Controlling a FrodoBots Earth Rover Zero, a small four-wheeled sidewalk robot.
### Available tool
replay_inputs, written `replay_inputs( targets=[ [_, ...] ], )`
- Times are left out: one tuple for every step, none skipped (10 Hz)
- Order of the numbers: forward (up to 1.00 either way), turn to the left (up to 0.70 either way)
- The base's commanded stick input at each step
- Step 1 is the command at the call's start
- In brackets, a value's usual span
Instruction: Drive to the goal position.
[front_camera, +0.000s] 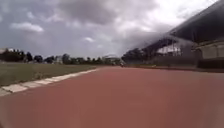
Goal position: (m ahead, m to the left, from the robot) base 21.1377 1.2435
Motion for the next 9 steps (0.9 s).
replay_inputs(
  targets=[
    [0.45, -0.27],
    [0.45, -0.27],
    [0.45, -0.27],
    [0.45, -0.27],
    [0.45, -0.27],
    [0.45, -0.27],
    [0.45, -0.27],
    [0.45, 0.00],
    [0.45, 0.00]
  ],
)
